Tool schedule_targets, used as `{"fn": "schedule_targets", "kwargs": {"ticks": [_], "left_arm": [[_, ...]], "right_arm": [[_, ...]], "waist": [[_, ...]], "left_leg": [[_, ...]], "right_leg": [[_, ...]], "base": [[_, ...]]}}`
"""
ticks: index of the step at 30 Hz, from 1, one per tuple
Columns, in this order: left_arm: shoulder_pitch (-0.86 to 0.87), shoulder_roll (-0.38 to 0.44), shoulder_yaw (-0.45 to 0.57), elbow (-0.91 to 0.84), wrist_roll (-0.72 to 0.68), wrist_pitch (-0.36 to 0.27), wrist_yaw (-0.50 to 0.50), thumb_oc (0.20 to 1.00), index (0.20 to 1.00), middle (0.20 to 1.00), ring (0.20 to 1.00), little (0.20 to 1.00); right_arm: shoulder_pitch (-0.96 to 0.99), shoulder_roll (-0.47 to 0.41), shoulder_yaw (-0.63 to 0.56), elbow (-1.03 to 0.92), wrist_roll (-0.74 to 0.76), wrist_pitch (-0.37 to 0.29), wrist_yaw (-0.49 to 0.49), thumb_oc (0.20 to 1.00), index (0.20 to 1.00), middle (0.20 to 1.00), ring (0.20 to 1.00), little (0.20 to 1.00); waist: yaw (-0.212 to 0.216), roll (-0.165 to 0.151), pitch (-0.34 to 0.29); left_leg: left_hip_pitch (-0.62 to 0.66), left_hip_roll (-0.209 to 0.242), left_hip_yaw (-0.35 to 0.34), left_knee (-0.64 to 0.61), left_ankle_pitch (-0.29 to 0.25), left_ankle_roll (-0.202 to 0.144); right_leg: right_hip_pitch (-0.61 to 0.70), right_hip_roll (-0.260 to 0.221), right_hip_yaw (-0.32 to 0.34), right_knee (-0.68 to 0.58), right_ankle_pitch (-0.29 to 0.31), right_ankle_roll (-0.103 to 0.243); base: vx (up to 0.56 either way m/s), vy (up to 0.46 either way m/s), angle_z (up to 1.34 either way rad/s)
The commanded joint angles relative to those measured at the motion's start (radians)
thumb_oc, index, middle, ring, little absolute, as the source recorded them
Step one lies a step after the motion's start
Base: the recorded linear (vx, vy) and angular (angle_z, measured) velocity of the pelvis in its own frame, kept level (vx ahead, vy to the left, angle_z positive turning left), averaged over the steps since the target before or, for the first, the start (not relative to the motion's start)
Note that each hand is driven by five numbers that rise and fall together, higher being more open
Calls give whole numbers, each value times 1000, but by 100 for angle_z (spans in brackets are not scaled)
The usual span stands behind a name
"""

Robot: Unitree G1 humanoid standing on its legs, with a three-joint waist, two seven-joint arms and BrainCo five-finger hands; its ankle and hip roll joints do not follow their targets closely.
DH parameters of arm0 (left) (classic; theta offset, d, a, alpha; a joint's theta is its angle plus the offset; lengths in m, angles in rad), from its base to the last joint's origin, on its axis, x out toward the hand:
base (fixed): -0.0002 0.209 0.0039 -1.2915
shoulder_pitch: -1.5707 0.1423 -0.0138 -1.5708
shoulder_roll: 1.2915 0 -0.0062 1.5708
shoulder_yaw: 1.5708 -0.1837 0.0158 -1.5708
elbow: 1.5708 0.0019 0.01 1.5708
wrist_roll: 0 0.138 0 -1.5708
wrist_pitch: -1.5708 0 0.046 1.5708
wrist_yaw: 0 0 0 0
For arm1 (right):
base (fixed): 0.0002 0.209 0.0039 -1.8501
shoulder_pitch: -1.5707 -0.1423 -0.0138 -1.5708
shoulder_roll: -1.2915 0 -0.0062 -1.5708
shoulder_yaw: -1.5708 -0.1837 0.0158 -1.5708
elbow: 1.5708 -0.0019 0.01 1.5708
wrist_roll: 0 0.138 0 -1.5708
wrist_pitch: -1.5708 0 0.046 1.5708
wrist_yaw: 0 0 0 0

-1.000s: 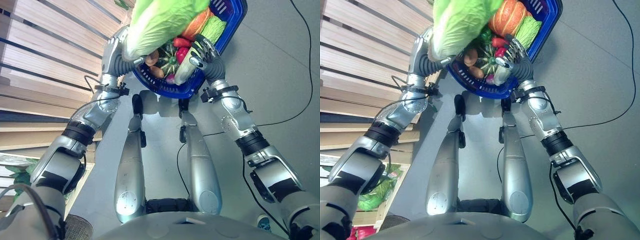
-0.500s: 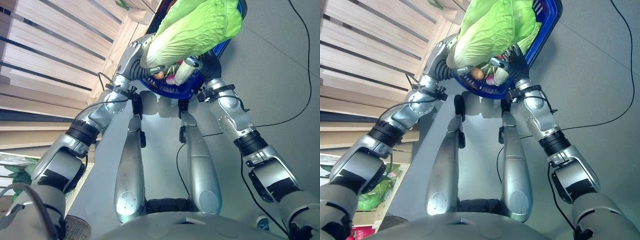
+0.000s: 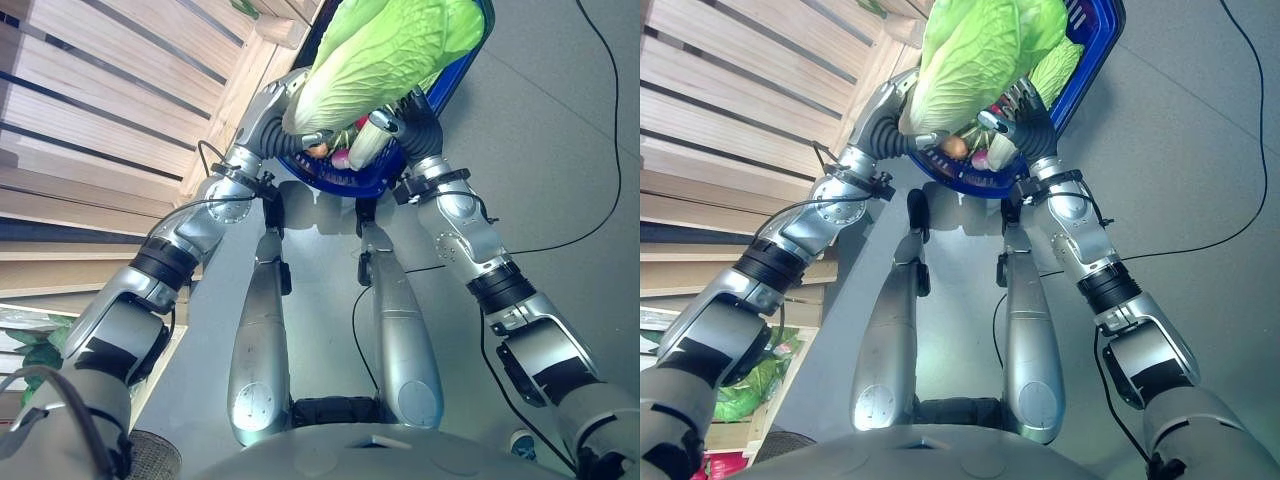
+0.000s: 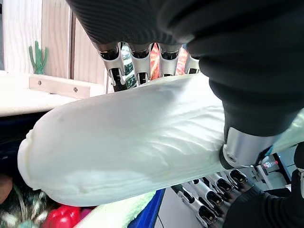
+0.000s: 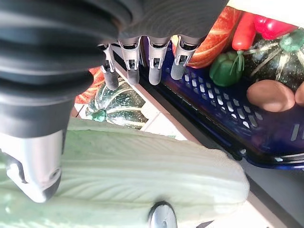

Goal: Pick up fruits and vegetables into the basket

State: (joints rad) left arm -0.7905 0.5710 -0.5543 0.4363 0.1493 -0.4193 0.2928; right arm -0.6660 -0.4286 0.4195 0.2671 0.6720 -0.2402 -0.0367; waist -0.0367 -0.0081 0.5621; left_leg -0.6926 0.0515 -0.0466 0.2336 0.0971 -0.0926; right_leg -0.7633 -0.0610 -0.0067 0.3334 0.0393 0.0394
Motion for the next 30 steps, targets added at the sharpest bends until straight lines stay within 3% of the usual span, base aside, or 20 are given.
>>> {"fn": "schedule_targets", "kwargs": {"ticks": [1,20,21,22,30], "left_arm": [[-5,-6,-45,-122,-3,-19,-61,200,200,200,200,200],[-9,11,-71,-140,-26,5,-123,200,200,200,200,200],[-7,8,-74,-140,-23,7,-127,200,200,200,200,200],[-7,10,-78,-140,-22,7,-125,200,200,200,200,200],[-12,6,-73,-141,-14,17,-107,200,200,200,200,200]], "right_arm": [[-14,20,28,-190,40,-40,67,1000,1000,1000,1000,1000],[-28,-13,64,-240,76,5,134,1000,1000,1000,1000,1000],[-28,-11,66,-241,76,-4,131,693,693,693,693,693],[-28,-11,67,-242,75,-13,127,200,200,200,200,200],[-31,-1,58,-236,83,-33,128,200,200,200,200,200]], "waist": [[-1,-17,-42],[-4,-19,-42],[-4,-20,-42],[-4,-19,-42],[-6,-16,-42]], "left_leg": [[-9,-66,28,20,-52,29],[-17,-56,56,36,-60,24],[-13,-55,57,37,-66,24],[-13,-54,58,37,-66,23],[-18,-54,63,36,-61,23]], "right_leg": [[42,40,-49,-9,-21,48],[41,26,-69,-10,-21,51],[45,26,-69,-10,-26,51],[46,25,-69,-11,-26,51],[39,23,-72,-15,-18,52]], "base": [[0,0,0],[0,0,0],[0,0,0],[0,0,0],[-4,-3,1]]}}
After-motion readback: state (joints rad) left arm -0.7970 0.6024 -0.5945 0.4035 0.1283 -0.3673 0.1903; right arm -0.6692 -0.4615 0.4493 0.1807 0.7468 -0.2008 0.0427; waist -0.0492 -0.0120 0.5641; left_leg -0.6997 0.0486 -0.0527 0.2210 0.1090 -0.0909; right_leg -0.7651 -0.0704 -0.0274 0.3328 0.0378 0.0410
